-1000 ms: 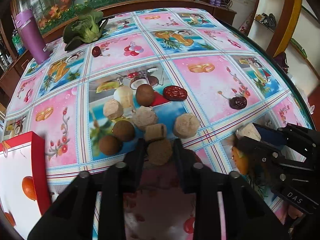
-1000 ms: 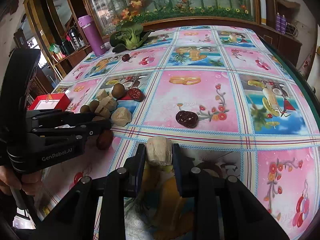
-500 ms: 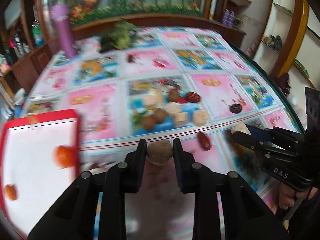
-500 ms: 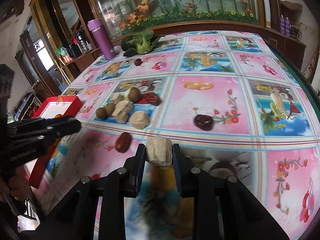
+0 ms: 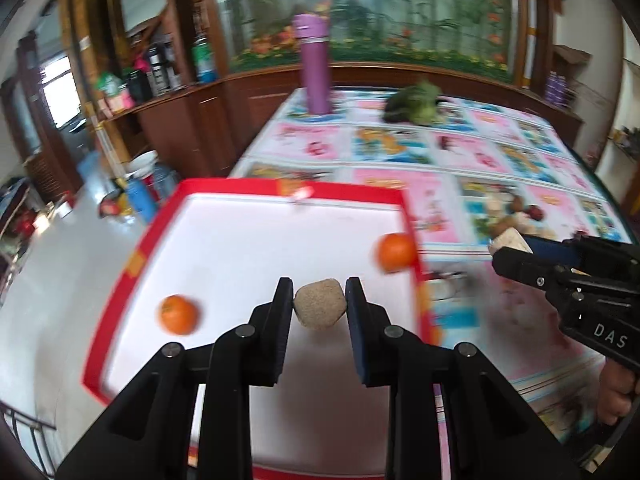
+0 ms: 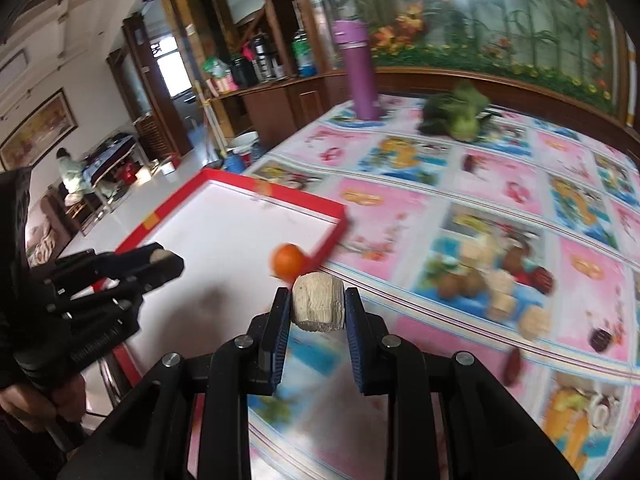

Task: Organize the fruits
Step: 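Carry the ball and cube into the white tray and open both grippers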

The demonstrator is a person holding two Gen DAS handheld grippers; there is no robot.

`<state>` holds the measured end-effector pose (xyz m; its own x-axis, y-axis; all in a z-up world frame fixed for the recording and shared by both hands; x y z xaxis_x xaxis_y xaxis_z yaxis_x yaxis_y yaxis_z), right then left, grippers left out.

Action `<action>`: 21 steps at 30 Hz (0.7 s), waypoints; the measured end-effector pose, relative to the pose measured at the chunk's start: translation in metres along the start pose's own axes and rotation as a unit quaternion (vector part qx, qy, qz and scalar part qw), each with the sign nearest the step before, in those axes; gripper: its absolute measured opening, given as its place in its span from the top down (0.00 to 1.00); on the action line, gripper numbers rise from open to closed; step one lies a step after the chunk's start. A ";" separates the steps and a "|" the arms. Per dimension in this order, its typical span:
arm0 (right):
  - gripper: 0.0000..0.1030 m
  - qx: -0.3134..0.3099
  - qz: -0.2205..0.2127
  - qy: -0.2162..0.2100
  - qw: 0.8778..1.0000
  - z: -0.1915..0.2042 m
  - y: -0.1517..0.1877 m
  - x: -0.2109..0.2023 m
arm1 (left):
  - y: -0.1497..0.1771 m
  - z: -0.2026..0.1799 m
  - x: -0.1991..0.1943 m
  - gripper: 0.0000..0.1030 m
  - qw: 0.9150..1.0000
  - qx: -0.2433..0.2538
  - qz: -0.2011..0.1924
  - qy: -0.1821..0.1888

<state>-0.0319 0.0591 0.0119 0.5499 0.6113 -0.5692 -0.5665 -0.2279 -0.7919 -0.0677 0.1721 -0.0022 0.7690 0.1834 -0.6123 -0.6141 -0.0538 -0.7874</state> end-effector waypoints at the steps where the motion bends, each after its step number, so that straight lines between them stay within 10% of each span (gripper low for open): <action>1: 0.75 -0.002 0.004 -0.008 1.000 0.009 -0.001 0.007 | 0.001 0.009 0.000 0.72 1.000 -0.004 -0.002 -0.008; 21: 0.75 -0.024 0.090 -0.050 0.994 0.077 0.029 0.073 | 0.026 0.080 0.019 0.72 0.995 -0.032 0.014 -0.091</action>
Point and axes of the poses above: each gripper's, at about its wrist camera, not at the fingertips, and x roughly the way its jaws point, z to its left, y to its underside, the point moved 10 cm from there along x, roughly the way its jaws point, and after that the axes turned 7 degrees about -z, right-handed, at the moved point
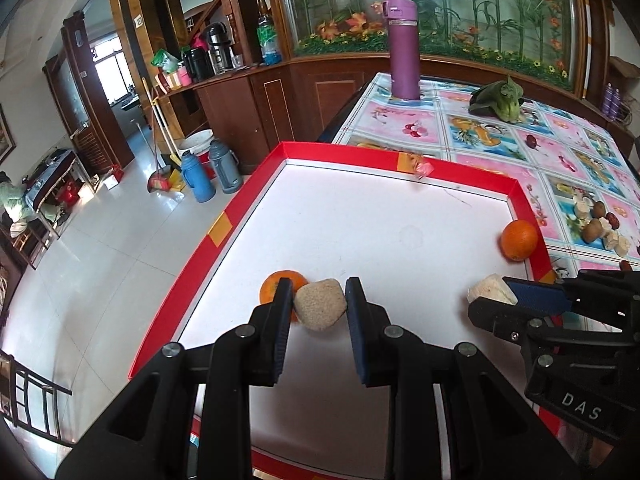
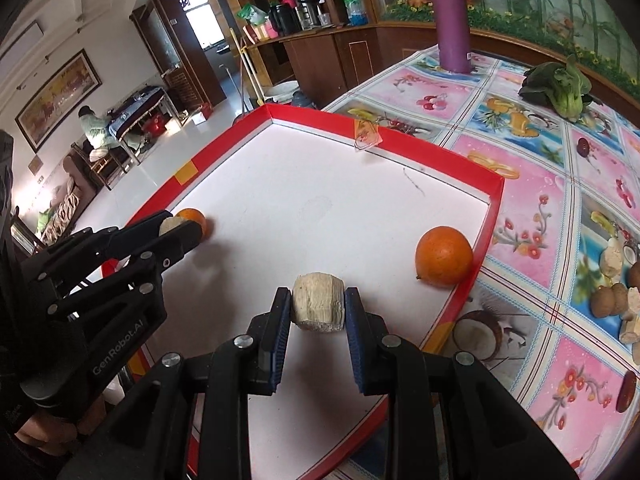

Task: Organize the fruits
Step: 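Carry the ball and cube into the white tray and open both grippers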

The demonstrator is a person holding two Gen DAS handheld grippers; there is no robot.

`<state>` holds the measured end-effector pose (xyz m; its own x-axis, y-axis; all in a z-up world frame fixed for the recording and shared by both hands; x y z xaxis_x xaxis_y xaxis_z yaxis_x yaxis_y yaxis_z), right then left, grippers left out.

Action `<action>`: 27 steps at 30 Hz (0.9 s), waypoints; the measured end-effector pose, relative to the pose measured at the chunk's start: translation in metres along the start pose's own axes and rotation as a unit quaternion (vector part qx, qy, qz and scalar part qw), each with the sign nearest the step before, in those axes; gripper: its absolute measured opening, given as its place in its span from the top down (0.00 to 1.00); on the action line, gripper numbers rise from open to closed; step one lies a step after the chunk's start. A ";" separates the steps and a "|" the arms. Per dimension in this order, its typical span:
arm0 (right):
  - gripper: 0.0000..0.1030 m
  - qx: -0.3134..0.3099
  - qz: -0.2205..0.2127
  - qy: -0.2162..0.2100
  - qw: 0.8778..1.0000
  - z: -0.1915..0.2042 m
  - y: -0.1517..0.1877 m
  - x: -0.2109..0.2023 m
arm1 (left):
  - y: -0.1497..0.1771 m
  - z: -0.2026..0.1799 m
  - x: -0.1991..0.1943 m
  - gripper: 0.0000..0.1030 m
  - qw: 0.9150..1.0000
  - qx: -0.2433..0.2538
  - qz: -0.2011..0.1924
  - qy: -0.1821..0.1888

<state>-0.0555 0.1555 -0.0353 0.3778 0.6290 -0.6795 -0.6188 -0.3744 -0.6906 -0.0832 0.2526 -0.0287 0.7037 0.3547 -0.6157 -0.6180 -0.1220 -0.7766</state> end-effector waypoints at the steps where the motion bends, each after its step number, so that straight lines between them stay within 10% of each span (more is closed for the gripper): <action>1: 0.75 0.000 0.001 0.000 1.000 0.001 0.000 0.001 | 0.001 0.001 0.001 0.72 1.000 -0.001 0.001 -0.001; 27: 0.71 0.006 -0.025 -0.006 1.000 0.001 -0.010 -0.016 | -0.003 0.012 -0.005 0.72 0.999 -0.002 -0.002 -0.041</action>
Point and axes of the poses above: each gripper's, at about its wrist camera, not at the fingertips, and x roughly the way its jaws point, z to its left, y to its underside, the point moved 10 cm from there along x, roughly the way its jaws point, and after that the axes turned 7 degrees about -z, right-handed, at the moved point
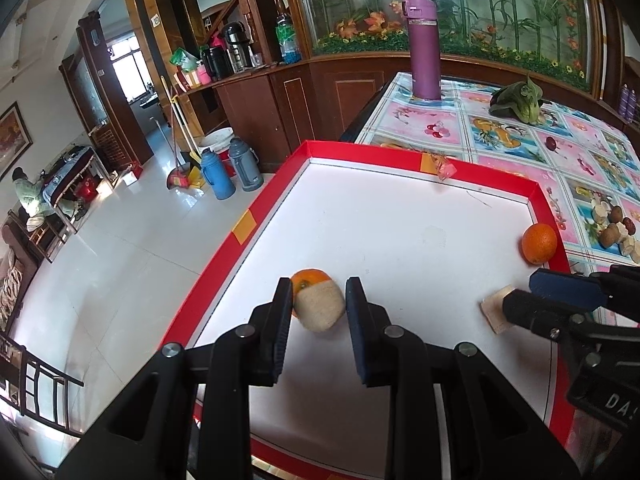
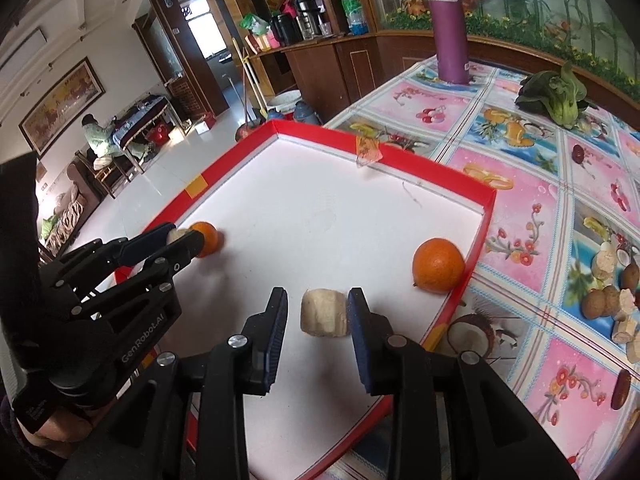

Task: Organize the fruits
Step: 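Carry the ball and cube into the white tray and open both grippers, then grasp a red date with the right gripper while the left gripper grasps another date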

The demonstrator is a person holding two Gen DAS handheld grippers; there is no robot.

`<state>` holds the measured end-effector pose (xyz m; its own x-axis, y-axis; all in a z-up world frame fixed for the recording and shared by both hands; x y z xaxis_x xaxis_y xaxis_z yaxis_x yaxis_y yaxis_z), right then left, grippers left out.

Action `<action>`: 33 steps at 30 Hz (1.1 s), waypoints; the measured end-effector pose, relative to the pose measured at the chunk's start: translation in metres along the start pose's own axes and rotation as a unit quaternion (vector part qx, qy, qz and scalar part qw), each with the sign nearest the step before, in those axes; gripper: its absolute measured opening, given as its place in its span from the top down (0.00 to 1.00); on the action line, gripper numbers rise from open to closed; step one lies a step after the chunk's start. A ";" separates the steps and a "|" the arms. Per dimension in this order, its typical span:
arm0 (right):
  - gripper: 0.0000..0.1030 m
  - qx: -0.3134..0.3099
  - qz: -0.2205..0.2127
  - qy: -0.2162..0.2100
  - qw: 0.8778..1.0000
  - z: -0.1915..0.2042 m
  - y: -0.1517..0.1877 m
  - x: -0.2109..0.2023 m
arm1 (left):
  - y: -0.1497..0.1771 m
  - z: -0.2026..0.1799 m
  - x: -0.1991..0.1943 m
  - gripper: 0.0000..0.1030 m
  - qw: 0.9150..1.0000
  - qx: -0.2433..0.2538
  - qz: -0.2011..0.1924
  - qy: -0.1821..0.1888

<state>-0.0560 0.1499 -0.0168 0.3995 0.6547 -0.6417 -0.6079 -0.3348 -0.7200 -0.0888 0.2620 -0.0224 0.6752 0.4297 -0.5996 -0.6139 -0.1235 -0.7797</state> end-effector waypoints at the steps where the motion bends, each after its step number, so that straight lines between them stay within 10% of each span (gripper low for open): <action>1: 0.71 0.001 -0.003 0.000 1.000 -0.001 -0.002 -0.002 | -0.001 0.000 -0.002 0.71 1.000 0.001 -0.003 -0.002; 13: 0.70 0.021 -0.050 0.033 0.998 -0.050 -0.005 -0.063 | -0.019 -0.014 -0.034 0.43 0.999 0.008 -0.037 0.010; 20: 0.69 0.054 -0.057 0.122 0.989 -0.137 0.035 -0.127 | -0.023 -0.083 -0.059 0.25 0.992 0.049 -0.049 0.101; 33: 0.68 0.132 -0.076 0.210 0.966 -0.250 0.081 -0.202 | -0.001 -0.219 -0.087 0.24 0.963 0.145 -0.006 0.226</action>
Point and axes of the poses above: each gripper's, at about its wrist camera, not at the fingertips, and x roughly the way its jaws point, z to its left, y to its underside, the point moved 10 cm from there along x, roughly the way its jaws point, and after that the axes turned 7 degrees about -z, right-handed, at the moved point
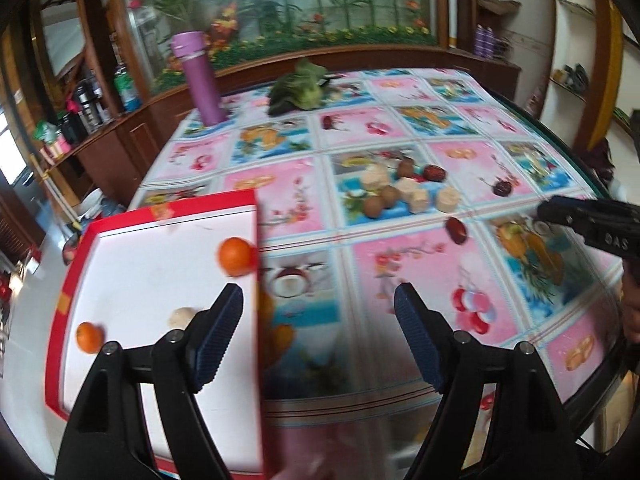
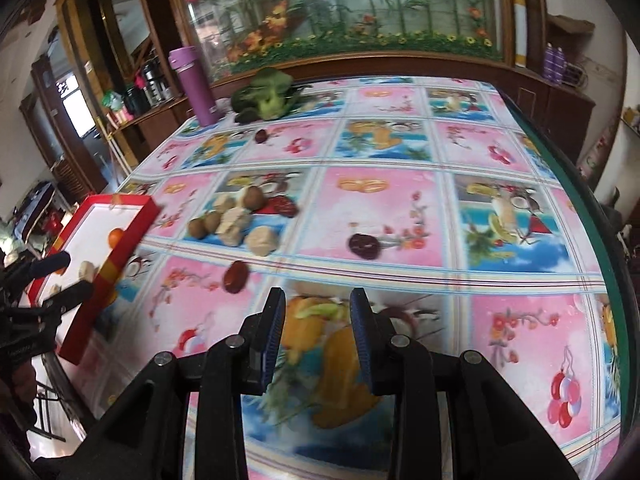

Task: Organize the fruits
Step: 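Grasp a red date with the right gripper while the left gripper grasps another date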

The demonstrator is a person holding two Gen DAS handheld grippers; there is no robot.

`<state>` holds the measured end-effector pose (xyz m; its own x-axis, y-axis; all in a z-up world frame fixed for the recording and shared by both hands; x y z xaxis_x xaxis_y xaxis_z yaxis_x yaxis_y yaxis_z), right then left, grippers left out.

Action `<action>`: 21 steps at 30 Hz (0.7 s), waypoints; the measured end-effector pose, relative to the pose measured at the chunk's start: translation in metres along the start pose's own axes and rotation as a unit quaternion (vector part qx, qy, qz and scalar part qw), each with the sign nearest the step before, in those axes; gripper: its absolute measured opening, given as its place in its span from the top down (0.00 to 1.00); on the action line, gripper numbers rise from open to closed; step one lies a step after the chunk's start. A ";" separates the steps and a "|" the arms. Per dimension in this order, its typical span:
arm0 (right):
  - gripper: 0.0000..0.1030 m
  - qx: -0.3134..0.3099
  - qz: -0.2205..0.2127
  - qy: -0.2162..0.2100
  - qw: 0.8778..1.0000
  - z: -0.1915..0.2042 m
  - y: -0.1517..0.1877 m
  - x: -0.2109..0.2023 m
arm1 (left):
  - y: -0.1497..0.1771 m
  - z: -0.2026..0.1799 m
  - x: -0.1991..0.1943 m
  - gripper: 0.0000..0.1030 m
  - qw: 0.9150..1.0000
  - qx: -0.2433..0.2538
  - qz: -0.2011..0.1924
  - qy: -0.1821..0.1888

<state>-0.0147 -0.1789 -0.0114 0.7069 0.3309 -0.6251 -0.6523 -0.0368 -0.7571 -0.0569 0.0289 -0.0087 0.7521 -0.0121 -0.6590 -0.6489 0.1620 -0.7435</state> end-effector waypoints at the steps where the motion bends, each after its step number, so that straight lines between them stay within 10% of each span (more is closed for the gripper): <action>1: 0.68 0.006 0.001 0.001 1.000 -0.006 -0.001 0.003 | -0.001 -0.008 0.003 0.24 1.000 0.004 0.004 0.008; 21: 0.68 0.005 0.035 0.003 0.999 -0.033 -0.021 0.066 | -0.016 -0.106 0.081 0.26 0.990 -0.010 0.078 0.116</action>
<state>0.0548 -0.1876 -0.0435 0.6615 0.3222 -0.6772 -0.7027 -0.0491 -0.7098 0.0017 -0.0793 -0.0620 0.5966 -0.2153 -0.7731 -0.7595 0.1598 -0.6306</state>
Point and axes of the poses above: each gripper's, at about its wrist camera, not at the fingertips, and x roughly the way its jaws point, z to its left, y to its underside, the point moved 10 cm from there along x, roughly the way its jaws point, and after that the axes turned 7 degrees about -z, right-handed, at the moved point
